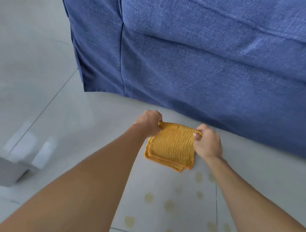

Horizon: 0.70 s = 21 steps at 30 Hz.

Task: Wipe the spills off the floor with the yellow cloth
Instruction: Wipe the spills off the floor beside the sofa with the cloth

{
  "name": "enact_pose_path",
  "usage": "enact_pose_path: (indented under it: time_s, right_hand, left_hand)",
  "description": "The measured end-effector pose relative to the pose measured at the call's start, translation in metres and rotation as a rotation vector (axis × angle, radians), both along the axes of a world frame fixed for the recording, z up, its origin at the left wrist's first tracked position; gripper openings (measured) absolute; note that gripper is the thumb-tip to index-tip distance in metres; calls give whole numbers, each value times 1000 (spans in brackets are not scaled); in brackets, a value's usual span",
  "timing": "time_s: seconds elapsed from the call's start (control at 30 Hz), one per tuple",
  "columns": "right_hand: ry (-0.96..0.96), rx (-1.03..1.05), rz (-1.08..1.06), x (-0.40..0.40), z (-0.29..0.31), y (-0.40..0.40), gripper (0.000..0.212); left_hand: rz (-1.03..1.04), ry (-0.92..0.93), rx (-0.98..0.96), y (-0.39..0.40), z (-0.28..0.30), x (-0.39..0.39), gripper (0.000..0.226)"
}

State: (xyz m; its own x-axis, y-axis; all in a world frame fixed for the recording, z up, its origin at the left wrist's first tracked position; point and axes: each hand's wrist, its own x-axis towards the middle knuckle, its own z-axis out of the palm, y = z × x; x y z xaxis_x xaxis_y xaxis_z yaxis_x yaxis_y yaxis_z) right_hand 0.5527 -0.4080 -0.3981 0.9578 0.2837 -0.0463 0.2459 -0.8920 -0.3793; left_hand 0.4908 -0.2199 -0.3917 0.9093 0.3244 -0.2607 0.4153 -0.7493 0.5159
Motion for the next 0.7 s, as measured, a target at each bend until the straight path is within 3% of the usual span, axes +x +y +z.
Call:
enact_pose_path:
  time_s: [0.17,0.3,0.37,0.53,0.7]
  right_hand:
    - [-24,7,-8,-1,-17,9,19]
    - [-144,-79,100,-8,-35,14,40]
    - [-145,-128,178,-10,-42,18,45]
    - [68,-266,437,-19,-67,36,57]
    - [-13,-276,473,-26,-88,34,69]
  left_hand:
    - [35,23,-93,6,-26,-5,38]
    - [54,11,-113,14,-38,-9,44]
    - [56,11,-60,23,-41,-12,44]
    - [-3,41,154,62,-55,-32,44]
    - [-88,31,331,102,-77,-68,49]
